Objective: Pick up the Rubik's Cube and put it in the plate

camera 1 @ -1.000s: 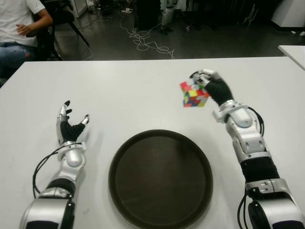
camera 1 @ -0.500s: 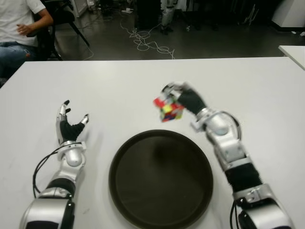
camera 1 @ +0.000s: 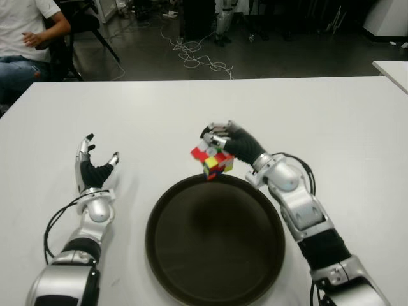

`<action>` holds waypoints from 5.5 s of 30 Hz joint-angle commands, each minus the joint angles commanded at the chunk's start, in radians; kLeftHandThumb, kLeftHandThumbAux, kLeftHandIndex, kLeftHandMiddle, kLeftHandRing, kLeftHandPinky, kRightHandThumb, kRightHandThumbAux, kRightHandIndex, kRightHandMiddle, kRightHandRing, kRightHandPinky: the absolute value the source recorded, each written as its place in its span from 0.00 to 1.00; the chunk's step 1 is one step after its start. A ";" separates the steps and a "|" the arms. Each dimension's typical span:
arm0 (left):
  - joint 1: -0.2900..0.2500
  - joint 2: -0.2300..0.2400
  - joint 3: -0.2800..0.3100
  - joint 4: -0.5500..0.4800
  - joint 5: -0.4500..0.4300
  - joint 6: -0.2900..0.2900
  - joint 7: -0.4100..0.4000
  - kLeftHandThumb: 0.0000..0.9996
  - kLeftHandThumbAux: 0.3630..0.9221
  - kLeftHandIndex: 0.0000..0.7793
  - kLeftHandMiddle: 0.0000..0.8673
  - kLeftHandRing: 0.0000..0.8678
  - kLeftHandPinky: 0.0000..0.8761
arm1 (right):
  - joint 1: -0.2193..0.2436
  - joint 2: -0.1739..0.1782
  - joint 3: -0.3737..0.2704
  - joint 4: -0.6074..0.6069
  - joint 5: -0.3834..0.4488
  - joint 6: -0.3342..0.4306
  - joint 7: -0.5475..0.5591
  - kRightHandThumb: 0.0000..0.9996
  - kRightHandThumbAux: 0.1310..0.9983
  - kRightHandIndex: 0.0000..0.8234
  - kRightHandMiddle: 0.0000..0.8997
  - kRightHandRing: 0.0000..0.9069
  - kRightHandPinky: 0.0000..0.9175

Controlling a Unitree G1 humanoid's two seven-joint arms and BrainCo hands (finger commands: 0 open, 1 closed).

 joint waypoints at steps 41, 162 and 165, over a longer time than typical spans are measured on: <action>-0.004 0.000 0.002 0.003 -0.007 0.009 -0.006 0.00 0.80 0.18 0.17 0.17 0.13 | 0.034 -0.115 0.082 -0.083 0.009 0.067 0.267 0.69 0.69 0.53 0.91 0.91 0.87; -0.001 -0.007 -0.003 -0.011 -0.005 0.021 0.002 0.00 0.70 0.17 0.15 0.16 0.12 | -0.036 -0.044 -0.032 0.257 0.193 -0.314 0.444 0.00 0.65 0.00 0.00 0.00 0.02; -0.001 -0.007 -0.002 -0.011 -0.005 0.019 0.001 0.00 0.72 0.18 0.16 0.16 0.12 | -0.038 -0.042 -0.032 0.265 0.185 -0.328 0.435 0.00 0.66 0.00 0.00 0.00 0.03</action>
